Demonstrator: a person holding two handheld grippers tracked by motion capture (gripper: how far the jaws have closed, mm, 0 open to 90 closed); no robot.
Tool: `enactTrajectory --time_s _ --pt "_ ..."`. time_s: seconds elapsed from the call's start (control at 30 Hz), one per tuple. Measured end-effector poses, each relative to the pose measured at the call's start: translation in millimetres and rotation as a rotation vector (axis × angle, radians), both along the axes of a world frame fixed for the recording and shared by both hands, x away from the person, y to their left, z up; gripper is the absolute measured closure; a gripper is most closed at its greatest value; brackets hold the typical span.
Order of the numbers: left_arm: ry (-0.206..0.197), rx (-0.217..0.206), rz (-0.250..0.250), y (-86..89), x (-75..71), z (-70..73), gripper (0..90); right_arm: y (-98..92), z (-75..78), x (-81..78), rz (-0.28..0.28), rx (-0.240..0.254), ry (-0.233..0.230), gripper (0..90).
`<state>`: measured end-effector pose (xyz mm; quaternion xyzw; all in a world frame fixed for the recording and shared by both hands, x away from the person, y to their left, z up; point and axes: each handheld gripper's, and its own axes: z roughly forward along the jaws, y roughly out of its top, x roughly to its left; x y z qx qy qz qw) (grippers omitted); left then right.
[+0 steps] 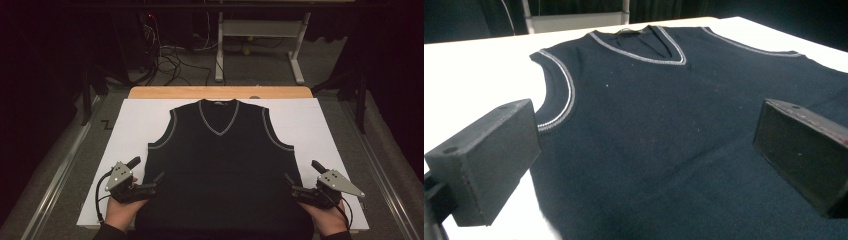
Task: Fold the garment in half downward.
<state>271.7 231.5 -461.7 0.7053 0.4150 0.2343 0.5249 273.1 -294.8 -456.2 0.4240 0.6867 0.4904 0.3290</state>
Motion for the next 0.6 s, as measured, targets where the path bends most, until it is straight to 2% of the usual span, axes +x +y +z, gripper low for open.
enactTrajectory --time_s 0.13,0.2,0.4,0.53,0.6 --pt "0.000 -0.012 -0.008 -0.9 1.7 -0.7 0.0 0.2 -0.5 1.9 0.011 0.001 0.001 0.0" --pt "0.006 0.002 -0.009 -1.3 1.3 -1.8 0.0 1.2 -0.5 1.3 0.010 -0.003 -0.001 0.0" --pt "0.000 0.001 -0.017 -0.3 -1.3 -2.0 0.0 3.3 1.6 -1.7 0.015 -0.014 -0.007 0.0" --pt "0.000 -0.021 -0.002 4.1 -2.3 -0.7 0.0 6.5 4.4 -3.7 0.003 -0.006 -0.016 0.0" --pt "0.013 -0.028 0.002 6.0 -0.5 0.0 0.0 7.7 4.7 -3.5 0.001 -0.014 -0.018 0.0"
